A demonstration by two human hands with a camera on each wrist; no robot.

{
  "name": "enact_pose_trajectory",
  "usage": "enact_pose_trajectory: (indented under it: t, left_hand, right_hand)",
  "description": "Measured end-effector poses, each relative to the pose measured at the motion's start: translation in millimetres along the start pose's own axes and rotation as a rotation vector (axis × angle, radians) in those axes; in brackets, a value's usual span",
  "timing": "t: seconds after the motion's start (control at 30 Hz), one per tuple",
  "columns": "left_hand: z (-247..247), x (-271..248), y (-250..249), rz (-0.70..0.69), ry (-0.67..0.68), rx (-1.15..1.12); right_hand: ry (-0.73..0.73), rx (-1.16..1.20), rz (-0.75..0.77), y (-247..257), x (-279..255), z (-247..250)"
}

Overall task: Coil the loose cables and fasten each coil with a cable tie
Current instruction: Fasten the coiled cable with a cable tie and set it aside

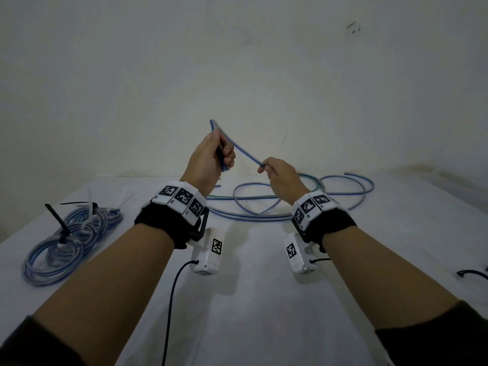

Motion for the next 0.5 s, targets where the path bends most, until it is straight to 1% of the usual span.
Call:
enact_pose_trajectory:
  t: [0.07,0.13,0.2,0.3,0.37,0.5]
  left_hand:
    - [1,2,1,0.005,-0.035,-0.033]
    - [4,4,2,0.002,-0.083,0.006]
    - [6,4,1,-0.052,-0.132,0.167]
    - [9,0,0,-0.192,-0.173,0.463]
    - [10,-3,4,-0.255,-0.151,0.589]
    - [9,-8,12,-0.291,-0.018,0.881]
  right_hand:
    - [0.041,-0.024,0.054,6,-2,-1]
    - [0.089,-0.024,0.095,14,-7,-2]
    - [0.148,0.025,0.103,21,-13,-3]
    - [0.215,0.112,0.092,29,-17,-5]
    - [0.239,0.155,0.077,32,-16,-5]
    - [0.267,0.208,0.087,35,-15,-2]
Point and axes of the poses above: each hand's wrist, its own x-axis towards the middle knuckle, its own z-axis out of the back of the hand, y = z × x, the point moved 5 cm from there along x, towards the middle knuckle, and after that the axes turned 3 degrees about -z, right-handed, at the moved point
